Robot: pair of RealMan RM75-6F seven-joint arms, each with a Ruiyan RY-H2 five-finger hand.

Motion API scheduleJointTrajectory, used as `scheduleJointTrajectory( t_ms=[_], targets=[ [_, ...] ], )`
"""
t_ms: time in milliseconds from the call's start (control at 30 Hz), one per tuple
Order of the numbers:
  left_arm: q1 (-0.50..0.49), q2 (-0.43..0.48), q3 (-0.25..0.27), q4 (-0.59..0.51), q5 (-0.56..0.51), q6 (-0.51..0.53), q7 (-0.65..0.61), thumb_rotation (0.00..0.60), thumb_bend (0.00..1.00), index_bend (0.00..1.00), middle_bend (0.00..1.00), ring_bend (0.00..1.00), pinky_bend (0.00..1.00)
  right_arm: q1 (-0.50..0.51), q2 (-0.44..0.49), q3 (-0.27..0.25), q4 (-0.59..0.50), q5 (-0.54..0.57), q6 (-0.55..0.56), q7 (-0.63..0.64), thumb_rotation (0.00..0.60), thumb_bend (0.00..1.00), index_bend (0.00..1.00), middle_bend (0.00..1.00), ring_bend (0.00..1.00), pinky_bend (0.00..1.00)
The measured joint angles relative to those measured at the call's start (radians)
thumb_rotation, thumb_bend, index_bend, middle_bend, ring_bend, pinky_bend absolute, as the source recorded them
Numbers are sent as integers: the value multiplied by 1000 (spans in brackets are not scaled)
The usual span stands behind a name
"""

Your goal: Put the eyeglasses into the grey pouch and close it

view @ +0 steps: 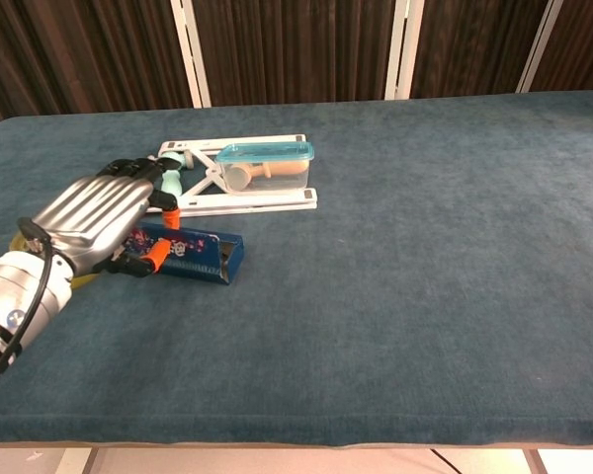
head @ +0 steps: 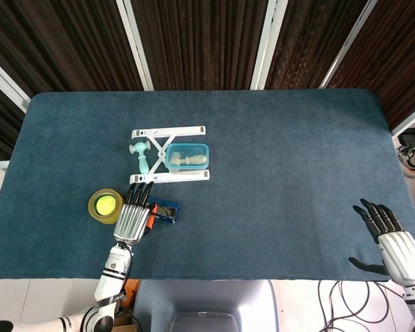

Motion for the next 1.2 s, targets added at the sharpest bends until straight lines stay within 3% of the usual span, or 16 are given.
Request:
scheduleJointTrajectory(
  t_ms=[967, 1067, 1200],
  targets=[
    [-89, -56, -74, 99, -94, -67, 21, 600, 476, 619, 54, 0, 25, 3, -1, 5, -1, 12, -10, -7, 600, 173, 0, 0, 0, 54],
    [-98, -62, -77, 115, -104, -76, 15, 600, 462, 544, 49, 0, 25, 4, -1, 6, -2, 15, -13, -8, 600, 172, 0, 0, 0, 54],
    [-106, -73, -85, 133, -113, -82, -4, 600, 427, 299, 36, 0, 25, 5, 0, 6, -4, 17, -16, -9, 600, 174, 0, 0, 0, 54]
  ],
)
